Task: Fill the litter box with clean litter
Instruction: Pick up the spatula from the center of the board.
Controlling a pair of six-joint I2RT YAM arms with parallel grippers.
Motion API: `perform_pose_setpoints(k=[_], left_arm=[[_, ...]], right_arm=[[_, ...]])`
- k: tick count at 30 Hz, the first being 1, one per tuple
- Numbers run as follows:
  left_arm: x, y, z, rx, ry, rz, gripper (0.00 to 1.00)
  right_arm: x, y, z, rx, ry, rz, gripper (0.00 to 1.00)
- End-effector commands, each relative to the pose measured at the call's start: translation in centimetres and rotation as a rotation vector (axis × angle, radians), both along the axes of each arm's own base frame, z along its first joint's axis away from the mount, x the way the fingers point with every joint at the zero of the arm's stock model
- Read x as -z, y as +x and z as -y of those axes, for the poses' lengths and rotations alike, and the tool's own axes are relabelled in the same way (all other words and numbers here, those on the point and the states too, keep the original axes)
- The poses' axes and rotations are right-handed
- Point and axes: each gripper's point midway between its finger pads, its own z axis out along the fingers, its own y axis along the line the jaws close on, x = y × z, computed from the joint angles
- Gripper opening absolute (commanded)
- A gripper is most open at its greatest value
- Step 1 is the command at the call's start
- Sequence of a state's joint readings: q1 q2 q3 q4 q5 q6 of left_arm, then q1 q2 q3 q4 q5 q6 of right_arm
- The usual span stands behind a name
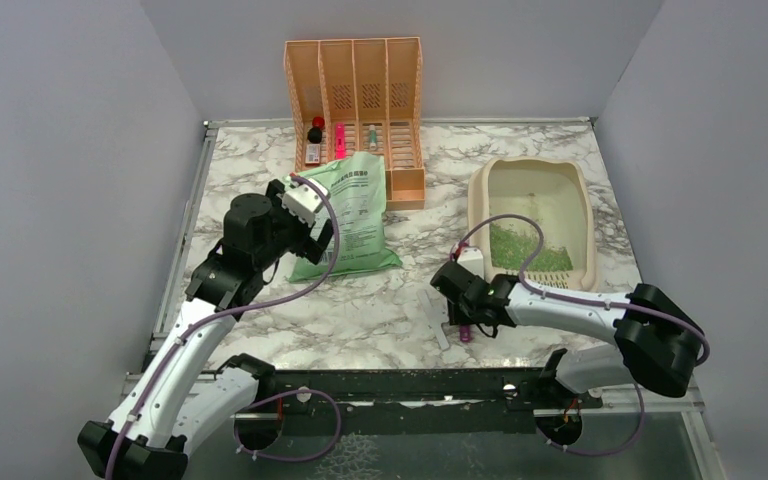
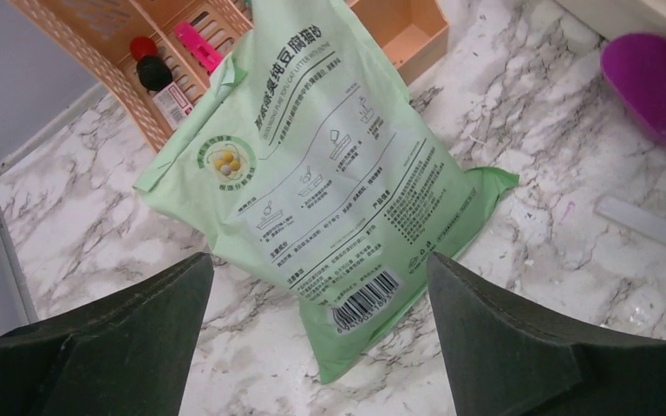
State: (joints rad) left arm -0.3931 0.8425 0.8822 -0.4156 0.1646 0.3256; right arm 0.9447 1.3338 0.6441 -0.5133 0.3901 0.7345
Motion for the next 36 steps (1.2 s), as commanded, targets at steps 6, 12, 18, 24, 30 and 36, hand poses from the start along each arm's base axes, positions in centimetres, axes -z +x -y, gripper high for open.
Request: perform_pose_setpoints(k=[6,12,18,24,30,36], left_arm=[[-3.7,1.8,-2.3,-0.289,-0.203,0.026,0.99],[-4.3,2.4,-3.0,-0.389,-0.274,0.006,0.99],[-4.6,2.7,-2.5,-0.405,-0.32,-0.034,0.99],[-5.3,2.6,0.9,-0.271,-0.398,-0.125,0.99],[-7.4,0.5,5.8,0.023,-0.459,-0.218,0.99],[-8.7,-2.1,7.8,0.202,-0.486,-0.273,0.97]], right_arm=[[-0.3,0.9,0.1,0.038,-0.034,0.068,0.21],[-4.7,1.6,-1.8,0.001,0.113,0.137,0.1],[-9.4,1.8,-4.5,-0.13,0.283,0.223,0.06],[-14.7,0.6,-9.0,-0.546,0.468,0.388,0.01],[-16.8,0.1,-9.7,-0.855,0.39,0.557,0.01],[-16.6,2.3,-9.0,-0.952,0.147,0.574,0.01]])
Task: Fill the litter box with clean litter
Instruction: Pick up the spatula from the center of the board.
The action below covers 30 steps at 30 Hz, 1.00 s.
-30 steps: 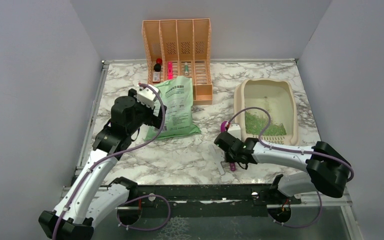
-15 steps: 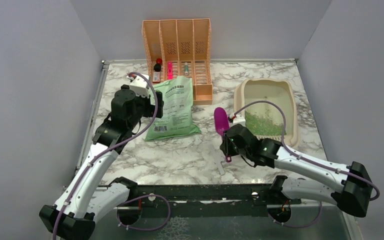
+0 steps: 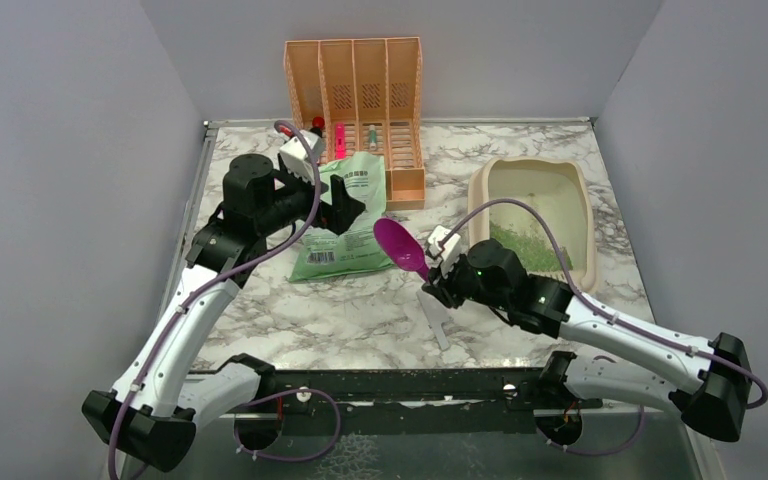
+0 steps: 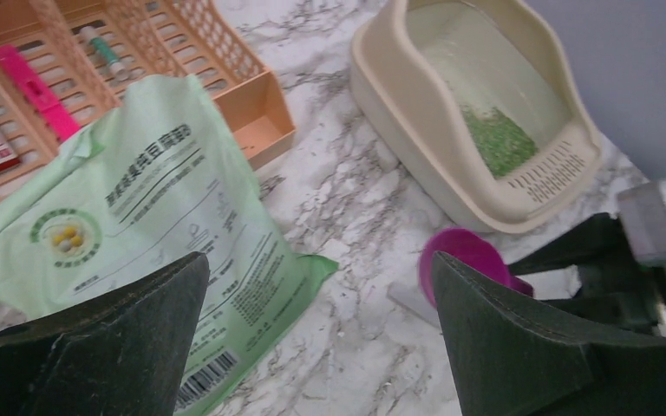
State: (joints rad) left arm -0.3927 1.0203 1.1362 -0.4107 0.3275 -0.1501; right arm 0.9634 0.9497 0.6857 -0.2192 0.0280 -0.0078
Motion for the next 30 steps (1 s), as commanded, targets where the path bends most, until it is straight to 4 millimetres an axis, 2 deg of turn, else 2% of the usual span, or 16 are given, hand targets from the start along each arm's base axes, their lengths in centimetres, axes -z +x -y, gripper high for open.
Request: perform_pose_setpoints(k=[1,6,10,15,22,26,28,30], left_arm=[[-1.8,-3.4,2.6,0.222,-0.075,-0.021,0.97],[1.1,-4.6,3.2,0.292,-0.053,-0.14,0.9],[2.8,-6.0,3.6,0.356,-0.052,-0.213,0.83],[4.4,-6.7,3.6,0.386,-0.042,-0.256,0.77],[5.2,-6.4,4.2,0.406,-0.04,-0.306,0.56],[5.9,-6.1,4.5,0.399,-0.031,-0.328,0.4],[6.6,-5.9,4.5,0.388,-0.019,-0.344,0.25],[6.9,-5.5,4.3,0.359,-0.002,-0.35,0.02]], right_arm=[[-1.1,1.4,-0.6,-0.13,-0.159,0.165,0.01],[-1.2,1.7,-1.2,-0.188,-0.207,0.201,0.01],[-1.3,0.9,-1.8,-0.26,-0.194,0.209,0.01],[-1.9,0.4,-2.1,-0.288,-0.153,0.223,0.01],[-1.8,0.9,-2.1,-0.252,-0.154,0.216,0.01],[-1.9,1.4,-2.2,-0.23,-0.163,0.214,0.03],[-2.3,1.8,-2.3,-0.204,-0.149,0.22,0.05],[-3.1,2.0,-2.5,-0.185,-0.118,0.233,0.12]])
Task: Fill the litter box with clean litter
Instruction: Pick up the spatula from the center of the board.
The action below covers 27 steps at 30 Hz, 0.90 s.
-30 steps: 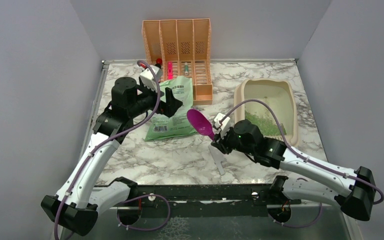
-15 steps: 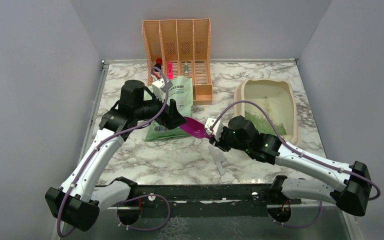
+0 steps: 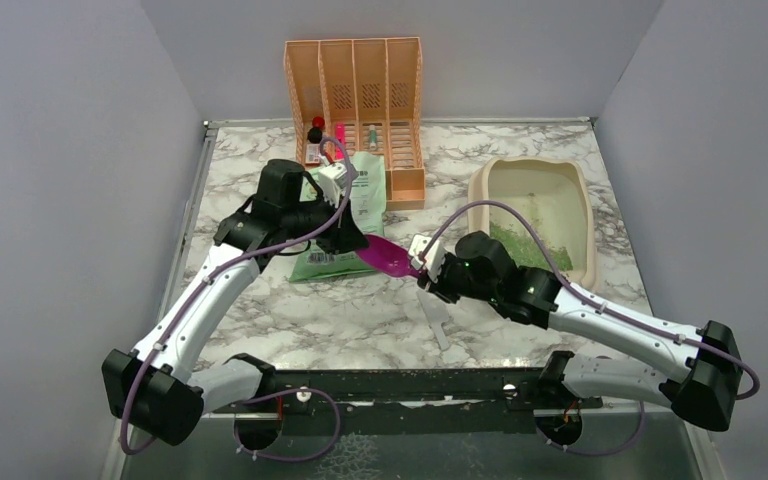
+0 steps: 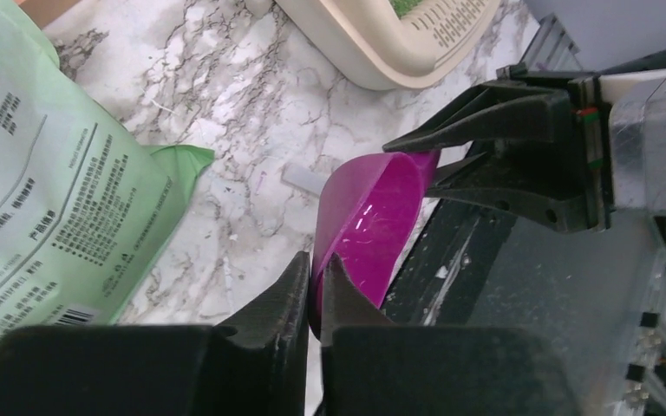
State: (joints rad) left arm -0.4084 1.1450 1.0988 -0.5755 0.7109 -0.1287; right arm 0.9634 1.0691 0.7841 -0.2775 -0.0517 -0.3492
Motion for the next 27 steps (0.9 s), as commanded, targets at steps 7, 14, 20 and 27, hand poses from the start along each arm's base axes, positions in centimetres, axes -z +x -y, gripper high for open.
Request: perform_pose_setpoints(k=[7,14,20,27], left_arm=[[-0.3,2.7,-2.2,-0.193,0.102,0.093,0.0],[-0.8,4.6,-3.8,-0.353,0.111,0.12,0.0],[-1.3,5.4,-4.3,-0.422,0.102,0.127,0.0],[-2.5,5.2,-4.4,-0.45,0.051,0.142,0.0]], right_arm=[[-7.4,3.2,0.2,0.256,0.283,0.109,0.85],[-12.5,4.6,1.9,0.406,0.5,0.098,1.0],[-10.7,10.8,6.2,0.575,0.611,-0.316,1.0],[-13.2,13.2,7.5,0.777,0.701,-0.576,1.0]])
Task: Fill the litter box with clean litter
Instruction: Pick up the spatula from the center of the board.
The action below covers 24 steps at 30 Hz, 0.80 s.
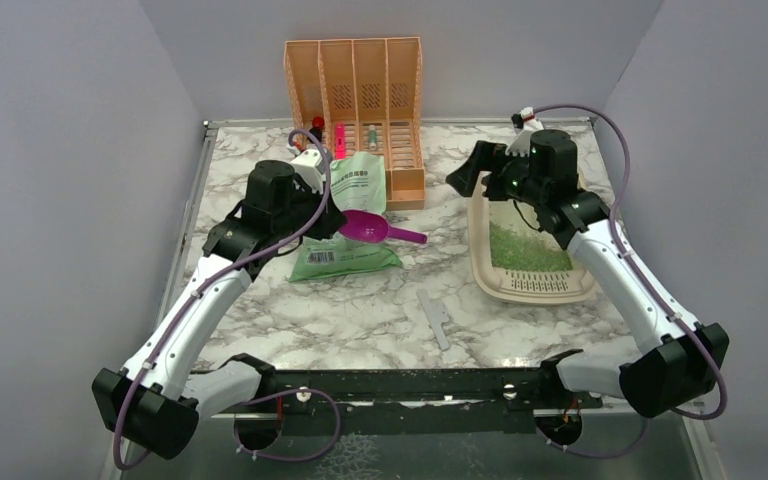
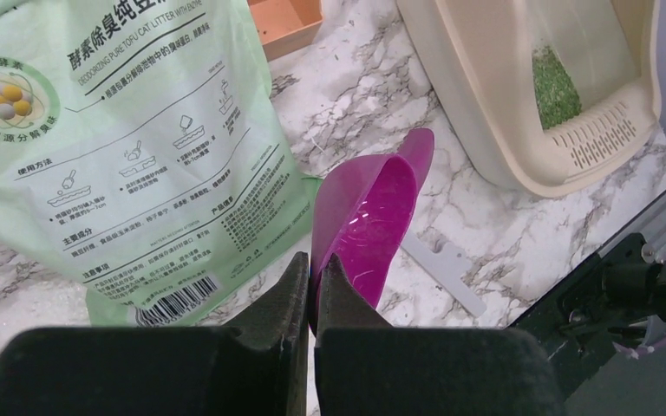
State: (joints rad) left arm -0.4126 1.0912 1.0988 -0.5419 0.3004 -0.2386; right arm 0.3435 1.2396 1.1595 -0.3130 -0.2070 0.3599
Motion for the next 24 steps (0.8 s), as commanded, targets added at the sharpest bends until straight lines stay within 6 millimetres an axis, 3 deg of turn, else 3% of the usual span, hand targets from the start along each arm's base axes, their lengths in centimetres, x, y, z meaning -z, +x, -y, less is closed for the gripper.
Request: perform_pose_setpoints(k=[1,3,5,13,18,24], left_arm=[[-2.3,0.4,-0.3,-0.053,-0.064,0.071,0.0],[-2.4,0.3,-0.1,-0.054,-0.083,0.068,0.0],[-2.5,0.2,0.2,-0.048,-0.105,0.063,0.0],[-3.4,-0.2,1.2,-0.02,-0.184,0.059,0.0],[-4.3,-0.7,2.4,0.016,-0.282,0.054,0.0],[-5.3,-1.5,3.5,0.061,-0.401,0.067,0.0]], right_arm=[[-2.5,-2.6,-1.9,-0.057,0.157,-0.094,1.0],[-2.0,-2.8,-1.7,-0.061,0.171,-0.009,1.0],[-1.7,-4.5,-1.7,-0.133,0.151,0.065,1.0],[-0.2,-5.8,-2.7,-0.217,0.351,-0.133,1.0],[-0.6,-6.1,-1.9,-0.334,0.555,-0.186,1.0],[0.5,-6.7,-0.7,-0.401,0.636,-0.233,0.98]])
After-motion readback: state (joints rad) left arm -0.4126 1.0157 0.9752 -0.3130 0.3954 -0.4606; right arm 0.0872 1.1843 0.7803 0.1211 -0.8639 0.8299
